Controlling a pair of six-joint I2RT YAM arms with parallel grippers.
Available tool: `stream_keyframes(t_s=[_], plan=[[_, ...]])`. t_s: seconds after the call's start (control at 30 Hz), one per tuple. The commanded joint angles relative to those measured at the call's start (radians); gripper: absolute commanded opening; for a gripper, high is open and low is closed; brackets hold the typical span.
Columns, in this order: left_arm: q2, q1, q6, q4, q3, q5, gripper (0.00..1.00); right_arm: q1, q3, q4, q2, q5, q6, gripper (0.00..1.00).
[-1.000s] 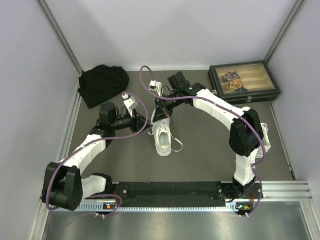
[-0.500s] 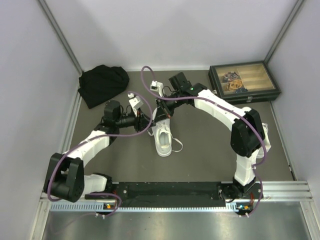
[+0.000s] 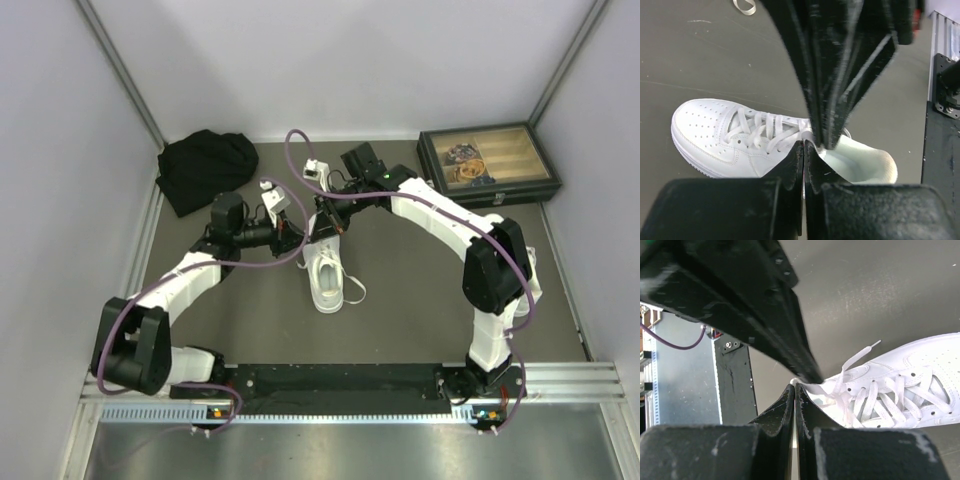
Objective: Tie the shoes
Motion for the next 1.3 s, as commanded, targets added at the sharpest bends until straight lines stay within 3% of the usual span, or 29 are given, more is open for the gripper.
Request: stream_keyframes(t_s=[0.0,0.53,0.7,0.93,1.1,1.27], plan=[[-0.092,-0.003,0.059,-0.055,0.039,0.083,0.00,-0.011,-0.001,0.020,-0.050,-0.027,-0.020,0.00],[-0.260,0.017,0.001,-0.141,-0.030,0.028,0.00,0.017,0.019,0.072,0.008,-0.032,0.029,0.00],[-0.321,0.056,-0.091,-0.109,-0.076,-0.128,0.00,0.048,0.018,0.094,0.027,-0.004,0.030,0.00],[-0.381,0.101,-0.152,-0.156,-0.093,-0.271,0.27,0.098,0.032,0.106,0.083,0.025,0.035,0.00],[-0.408,0.115,-0.155,-0.201,-0.107,-0.297,0.36,0.126,0.044,0.059,0.128,0.073,-0.012,0.02],[-0.424,0.118,-0.152,-0.227,-0.122,-0.295,0.43,0.128,0.065,0.014,0.123,0.111,-0.043,0.15]])
